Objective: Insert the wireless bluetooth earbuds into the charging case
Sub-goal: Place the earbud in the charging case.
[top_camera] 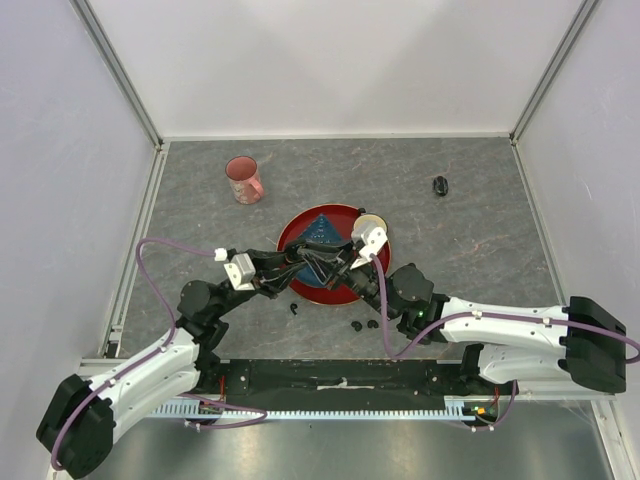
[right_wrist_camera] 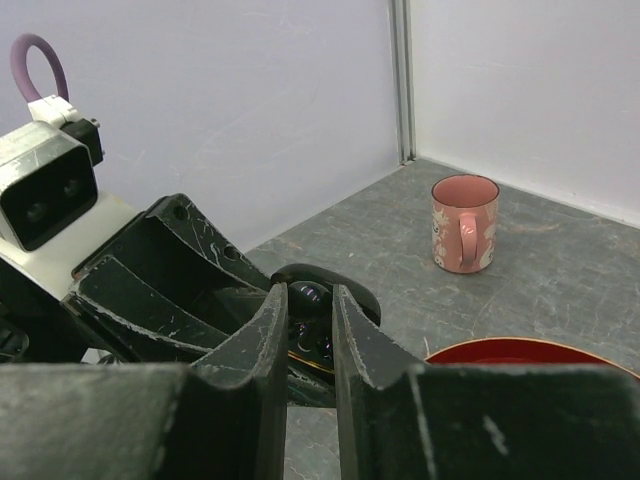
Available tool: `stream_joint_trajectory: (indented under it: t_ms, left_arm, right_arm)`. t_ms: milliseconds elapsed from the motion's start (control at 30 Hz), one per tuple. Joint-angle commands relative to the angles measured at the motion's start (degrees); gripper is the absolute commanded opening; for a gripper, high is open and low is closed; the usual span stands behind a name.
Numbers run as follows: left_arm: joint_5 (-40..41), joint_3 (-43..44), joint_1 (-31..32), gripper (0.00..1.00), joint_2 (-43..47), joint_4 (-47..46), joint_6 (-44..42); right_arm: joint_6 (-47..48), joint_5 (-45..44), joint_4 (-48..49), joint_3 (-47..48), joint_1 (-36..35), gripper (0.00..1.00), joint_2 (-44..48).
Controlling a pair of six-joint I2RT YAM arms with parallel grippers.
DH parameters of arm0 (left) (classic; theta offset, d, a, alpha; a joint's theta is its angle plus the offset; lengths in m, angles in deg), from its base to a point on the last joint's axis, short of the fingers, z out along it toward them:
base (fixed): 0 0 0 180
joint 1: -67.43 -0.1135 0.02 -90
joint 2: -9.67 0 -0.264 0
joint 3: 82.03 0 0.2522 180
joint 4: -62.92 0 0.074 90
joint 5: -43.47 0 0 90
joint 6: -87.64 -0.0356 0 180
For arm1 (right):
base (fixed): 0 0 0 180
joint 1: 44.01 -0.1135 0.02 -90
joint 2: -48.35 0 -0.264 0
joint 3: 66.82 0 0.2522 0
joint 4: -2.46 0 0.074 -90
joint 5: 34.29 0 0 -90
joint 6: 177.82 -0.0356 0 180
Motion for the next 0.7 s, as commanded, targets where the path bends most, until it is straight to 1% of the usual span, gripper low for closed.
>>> stream_joint_trajectory:
  t_ms: [0,667]
  left_arm:
    - [-1.1,2.0,0.2,0.02,1.0,-3.5,0.3]
    - [-1.9,1.9,0.2,0.02,3.0,-2.7,1.4]
  right_arm:
    - [0.9,1.2,2.6,2.4,-0.2,0.00,-0.9]
    - [5.4,-2.1,2.2,1.4,-0.2,0.00,-2.5]
